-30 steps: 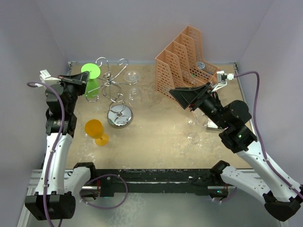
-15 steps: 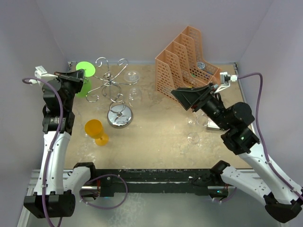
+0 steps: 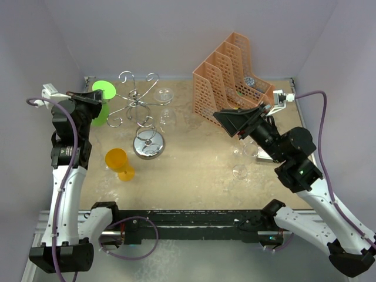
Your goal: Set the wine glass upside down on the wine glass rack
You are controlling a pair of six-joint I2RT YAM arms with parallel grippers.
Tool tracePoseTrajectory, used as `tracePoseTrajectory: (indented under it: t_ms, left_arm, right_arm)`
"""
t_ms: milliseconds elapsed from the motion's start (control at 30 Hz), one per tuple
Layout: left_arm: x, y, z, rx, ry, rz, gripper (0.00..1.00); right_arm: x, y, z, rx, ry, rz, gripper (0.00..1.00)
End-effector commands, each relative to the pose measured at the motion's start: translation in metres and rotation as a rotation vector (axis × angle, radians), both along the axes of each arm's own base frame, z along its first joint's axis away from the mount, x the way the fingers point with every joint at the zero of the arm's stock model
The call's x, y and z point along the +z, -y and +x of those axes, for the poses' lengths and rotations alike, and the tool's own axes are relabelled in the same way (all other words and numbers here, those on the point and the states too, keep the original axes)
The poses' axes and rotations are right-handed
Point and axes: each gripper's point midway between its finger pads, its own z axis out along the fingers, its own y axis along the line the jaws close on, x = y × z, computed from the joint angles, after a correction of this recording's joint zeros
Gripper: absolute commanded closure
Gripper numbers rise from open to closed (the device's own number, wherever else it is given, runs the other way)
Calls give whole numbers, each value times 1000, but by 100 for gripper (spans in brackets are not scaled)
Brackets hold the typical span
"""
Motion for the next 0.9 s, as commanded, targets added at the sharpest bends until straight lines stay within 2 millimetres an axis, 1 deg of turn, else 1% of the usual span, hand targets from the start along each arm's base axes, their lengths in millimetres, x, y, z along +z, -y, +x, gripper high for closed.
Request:
tracePoseTrajectory:
  t_ms: [0,133,233,333,400,500,600,700,867]
  left_arm:
    - [37,1,-16,-7,98,10,100]
    - [34,6,-20,-29,98,-12,100]
    - [28,8,-20,-42,84,-11,100]
    - [23,18,-19,-99,80,-15,100]
    - [19,22,-18,-117,71,-20,100]
    - [13,20,-19,-109,52,-14,100]
    - [2,13,-21,-69,10,-1,100]
    - [-9,7,-21,-40,-37,17,96]
    - [-16,6,-24,-35,-68,20,90]
  right_arm:
    - [24,5,-7,-3,68,31,34]
    - [22,4,-6,-2,66,30,34]
    - [23,4,-6,1,69,31,35]
    - [23,3,-6,5,68,29,34]
    - [23,2,-6,9,67,26,34]
    - [23,1,-6,10,69,26,34]
    - [21,1,-5,10,67,25,34]
    - [20,1,-5,11,65,24,35]
    - [21,-1,-6,26,62,29,34]
